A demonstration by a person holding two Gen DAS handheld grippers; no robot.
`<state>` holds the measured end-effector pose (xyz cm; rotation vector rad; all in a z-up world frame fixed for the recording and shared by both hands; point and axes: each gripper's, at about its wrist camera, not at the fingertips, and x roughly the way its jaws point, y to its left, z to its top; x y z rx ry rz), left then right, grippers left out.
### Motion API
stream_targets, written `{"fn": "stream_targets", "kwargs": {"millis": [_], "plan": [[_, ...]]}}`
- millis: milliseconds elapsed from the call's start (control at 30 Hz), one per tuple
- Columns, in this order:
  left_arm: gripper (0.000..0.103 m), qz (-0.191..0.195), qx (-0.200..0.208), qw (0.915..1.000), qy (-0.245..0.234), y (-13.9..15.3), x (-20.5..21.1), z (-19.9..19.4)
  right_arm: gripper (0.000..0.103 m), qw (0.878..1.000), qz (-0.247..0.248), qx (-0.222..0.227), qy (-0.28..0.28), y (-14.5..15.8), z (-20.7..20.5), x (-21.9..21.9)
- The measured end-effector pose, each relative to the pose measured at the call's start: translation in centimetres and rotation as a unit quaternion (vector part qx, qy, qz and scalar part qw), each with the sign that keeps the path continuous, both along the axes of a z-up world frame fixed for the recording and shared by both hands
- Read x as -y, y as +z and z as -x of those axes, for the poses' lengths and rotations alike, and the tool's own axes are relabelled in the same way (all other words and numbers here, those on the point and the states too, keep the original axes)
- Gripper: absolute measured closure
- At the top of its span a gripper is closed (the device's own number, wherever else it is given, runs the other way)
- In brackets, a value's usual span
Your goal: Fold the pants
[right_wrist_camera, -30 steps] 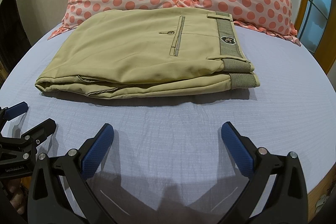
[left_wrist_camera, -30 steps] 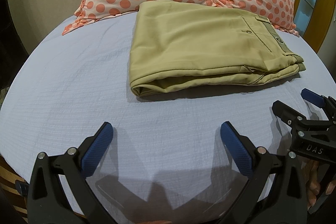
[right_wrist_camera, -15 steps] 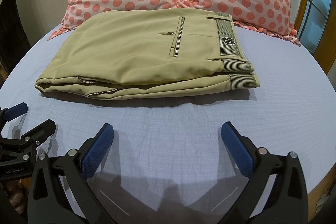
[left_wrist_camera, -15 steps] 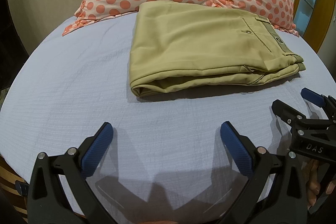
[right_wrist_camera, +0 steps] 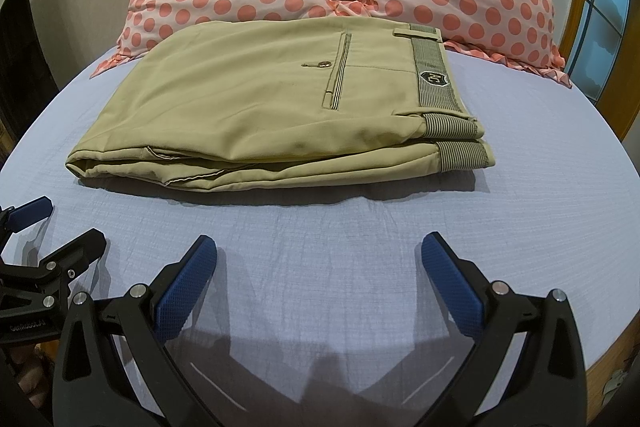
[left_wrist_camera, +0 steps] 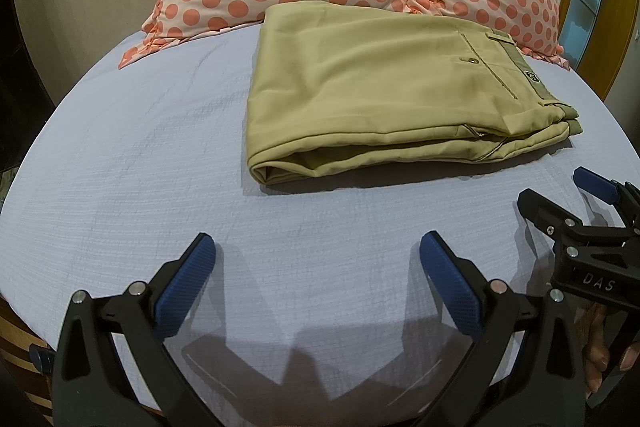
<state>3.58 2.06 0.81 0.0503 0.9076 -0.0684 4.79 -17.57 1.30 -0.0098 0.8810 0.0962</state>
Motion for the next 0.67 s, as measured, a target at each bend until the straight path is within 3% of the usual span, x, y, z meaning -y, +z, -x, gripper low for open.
{"fn": "stream_targets", "kwargs": {"millis": [667], "plan": [[0.002,-0.003,-0.007,1.0000,0.000,-0.07,0.33,-0.08,0.001,1.000,0.000,0.001,-0.002,0.00,-0.04,-0.12]]}}
